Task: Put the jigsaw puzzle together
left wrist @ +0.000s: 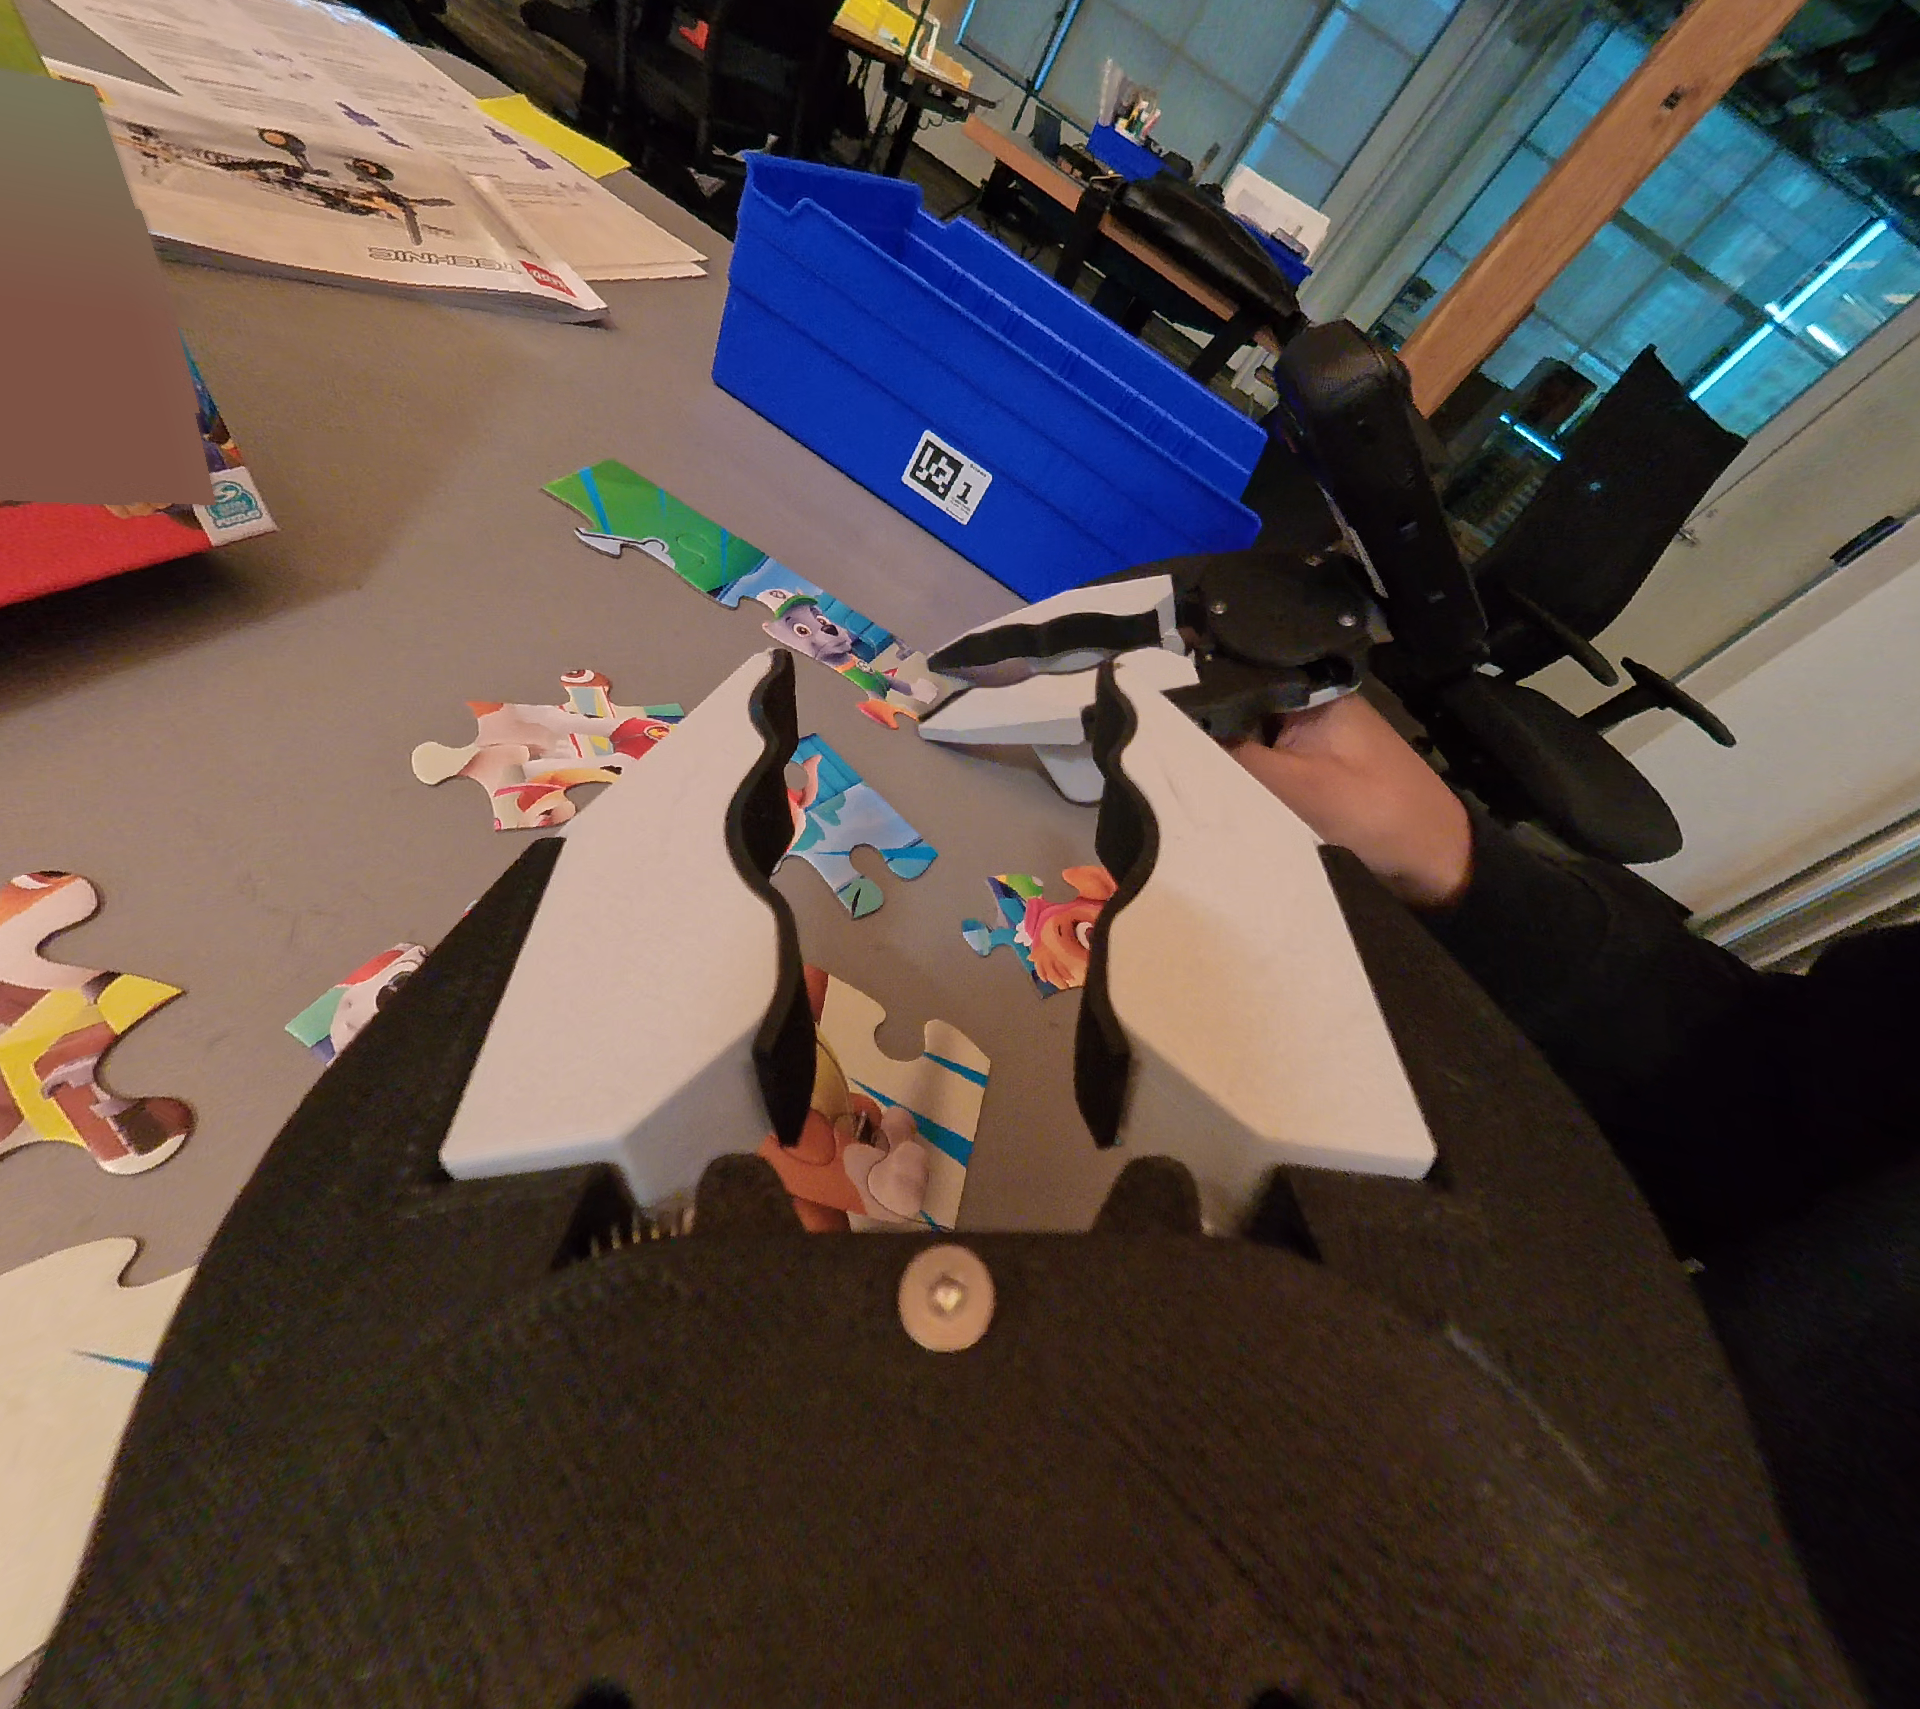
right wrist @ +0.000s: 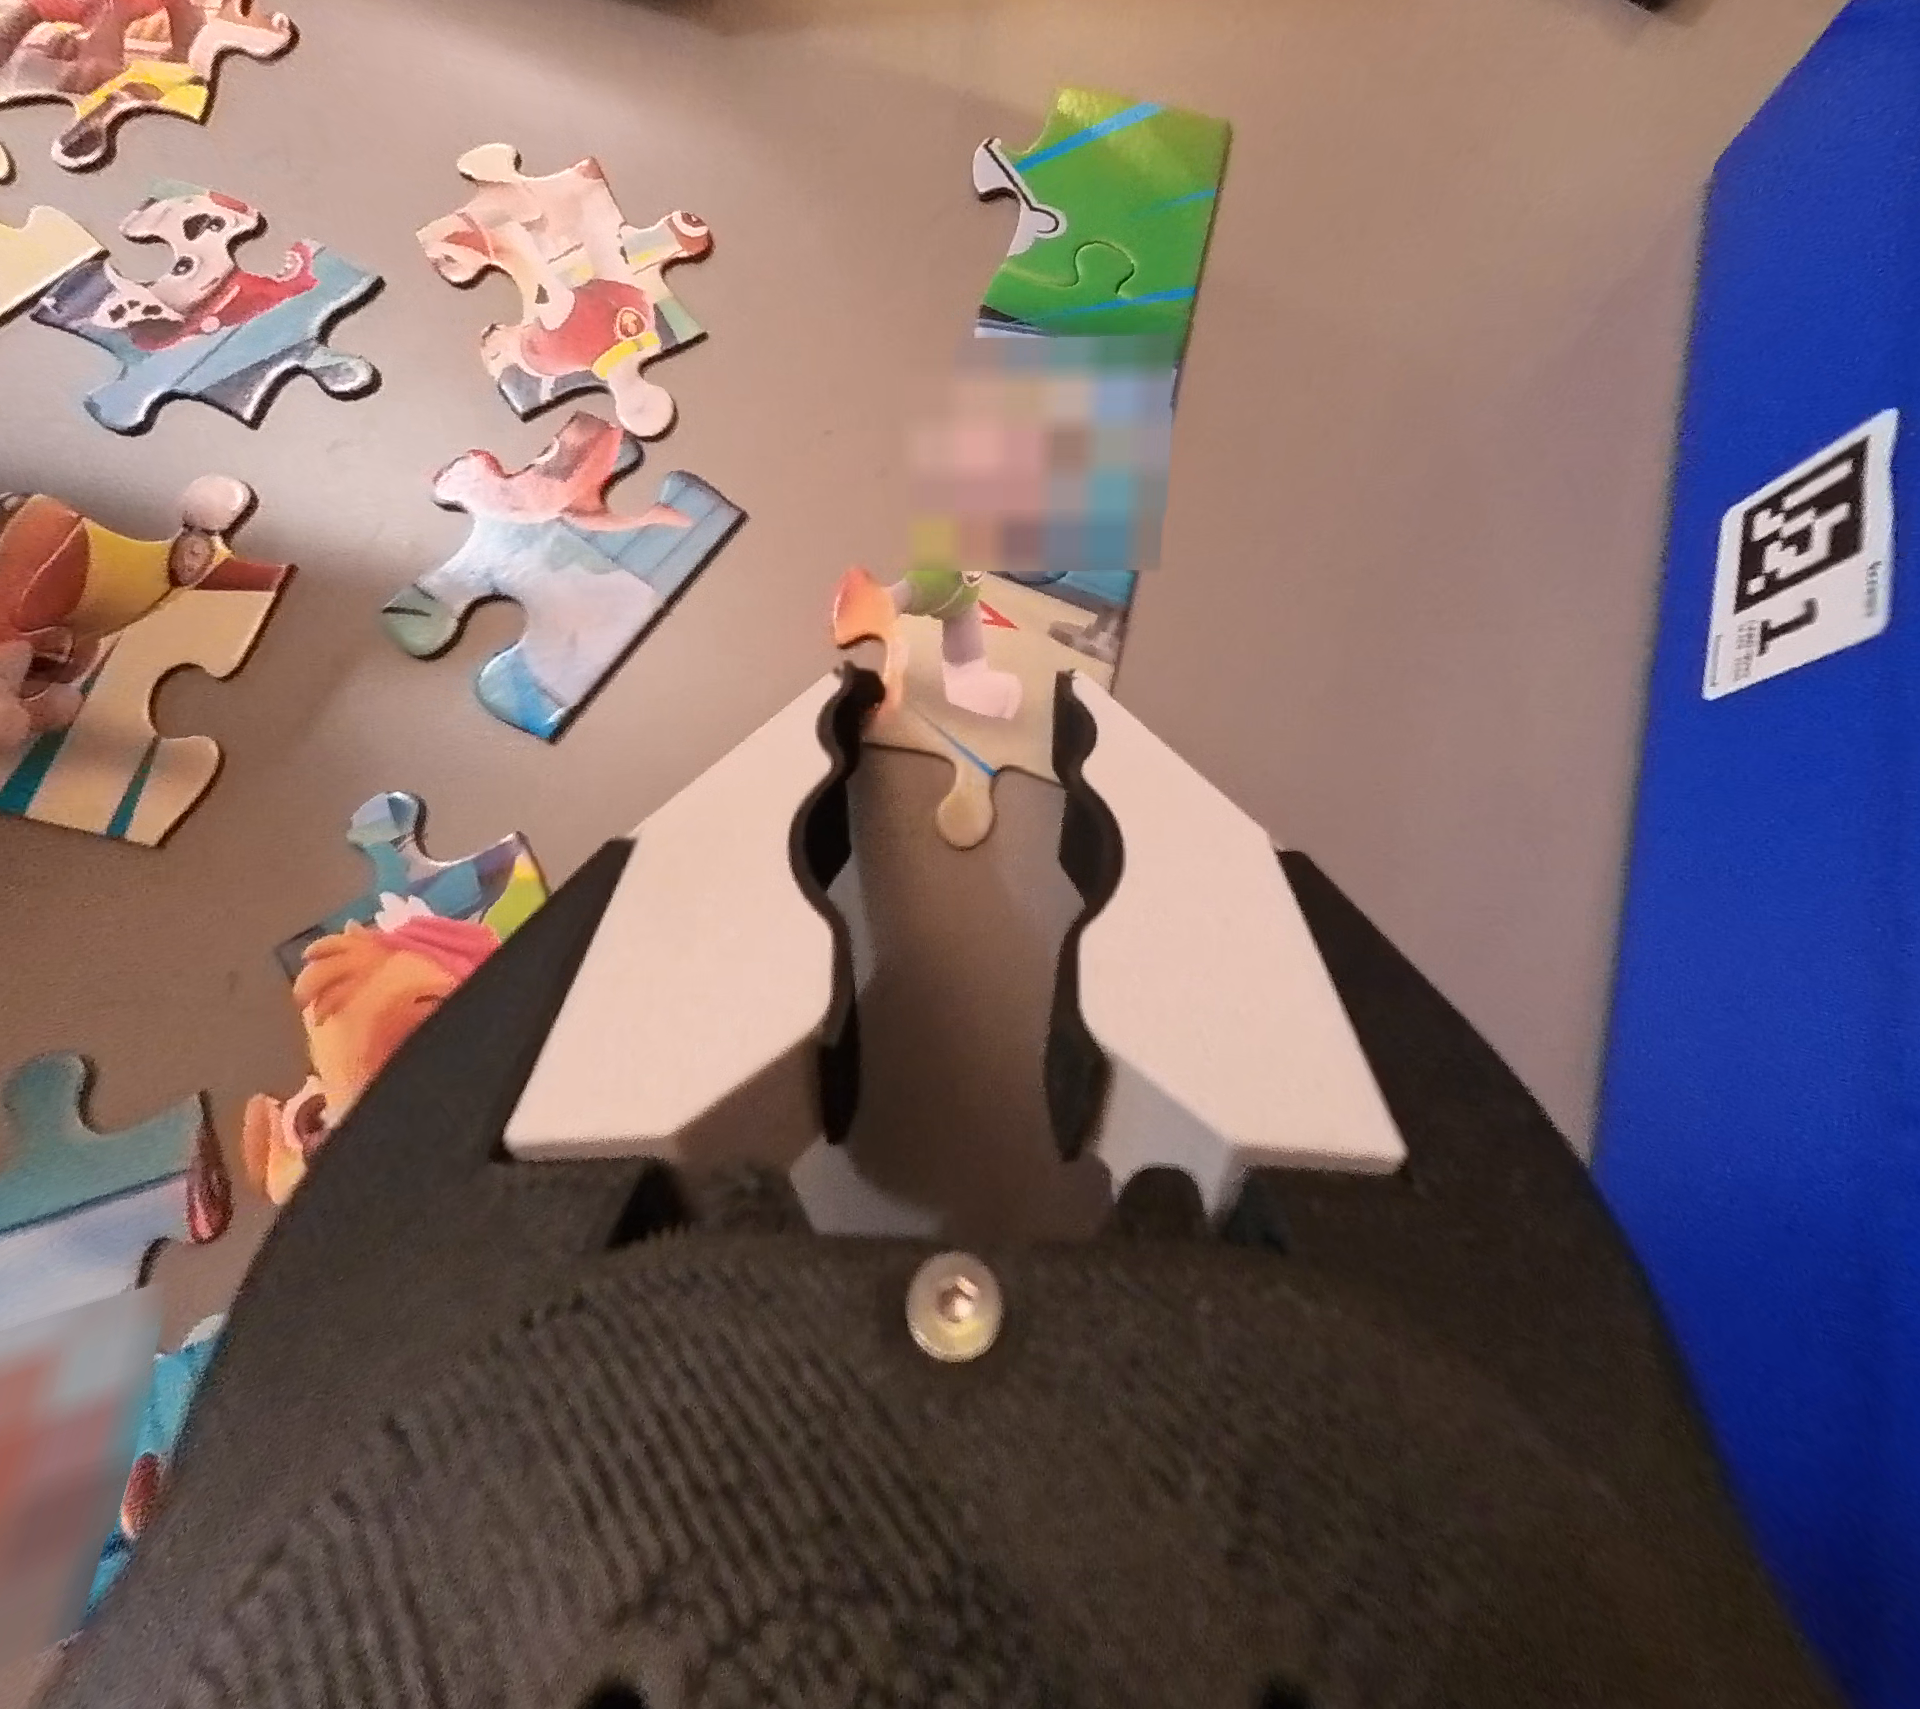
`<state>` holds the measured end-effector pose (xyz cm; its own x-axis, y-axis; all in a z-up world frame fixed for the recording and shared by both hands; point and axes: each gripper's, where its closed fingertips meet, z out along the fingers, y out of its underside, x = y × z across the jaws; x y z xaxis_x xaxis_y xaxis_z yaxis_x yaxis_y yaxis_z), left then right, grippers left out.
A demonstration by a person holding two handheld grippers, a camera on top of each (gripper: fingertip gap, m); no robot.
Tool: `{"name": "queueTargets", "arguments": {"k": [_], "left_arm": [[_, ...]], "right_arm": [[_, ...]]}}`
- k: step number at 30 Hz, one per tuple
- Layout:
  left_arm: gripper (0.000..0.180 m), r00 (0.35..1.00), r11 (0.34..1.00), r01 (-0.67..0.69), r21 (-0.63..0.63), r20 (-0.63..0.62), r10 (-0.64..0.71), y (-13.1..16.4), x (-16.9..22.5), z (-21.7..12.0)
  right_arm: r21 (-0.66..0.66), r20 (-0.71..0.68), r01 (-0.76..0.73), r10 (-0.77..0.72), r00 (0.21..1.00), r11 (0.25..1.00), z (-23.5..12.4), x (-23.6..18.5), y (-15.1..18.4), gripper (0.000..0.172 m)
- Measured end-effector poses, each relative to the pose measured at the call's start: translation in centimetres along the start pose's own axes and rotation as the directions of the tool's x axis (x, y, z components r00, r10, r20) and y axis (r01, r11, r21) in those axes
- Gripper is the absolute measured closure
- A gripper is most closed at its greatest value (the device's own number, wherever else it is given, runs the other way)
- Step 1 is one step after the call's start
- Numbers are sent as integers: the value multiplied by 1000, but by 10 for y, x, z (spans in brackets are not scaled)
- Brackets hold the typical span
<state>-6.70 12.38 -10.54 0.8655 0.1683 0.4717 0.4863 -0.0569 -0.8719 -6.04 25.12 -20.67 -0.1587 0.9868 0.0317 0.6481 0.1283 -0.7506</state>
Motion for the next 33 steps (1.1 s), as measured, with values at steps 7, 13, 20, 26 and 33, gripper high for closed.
{"name": "queueTargets", "arguments": {"k": [7,13,20,26,33], "left_arm": [[124,1000,1000,-13,7,16,12,-1,-3,-1],[124,1000,999,3,33,17,-4,-5,-4,-4],[125,999,999,-33,40,45,31,-5,-6,-5],[126,997,997,-50,50,58,47,-7,-7,-5],[127,992,995,-93,37,87,90,-4,-7,-4]], "right_arm": [[17,-32,-44,44,999,999,-10,12,3,132],[2,7,-70,70,998,998,-16,3,14,126],[42,31,-50,49,998,998,-25,-5,12,127],[321,-4,7,-6,1000,947,-58,9,-28,133],[481,-73,65,-34,997,874,-73,15,-40,138]]}}
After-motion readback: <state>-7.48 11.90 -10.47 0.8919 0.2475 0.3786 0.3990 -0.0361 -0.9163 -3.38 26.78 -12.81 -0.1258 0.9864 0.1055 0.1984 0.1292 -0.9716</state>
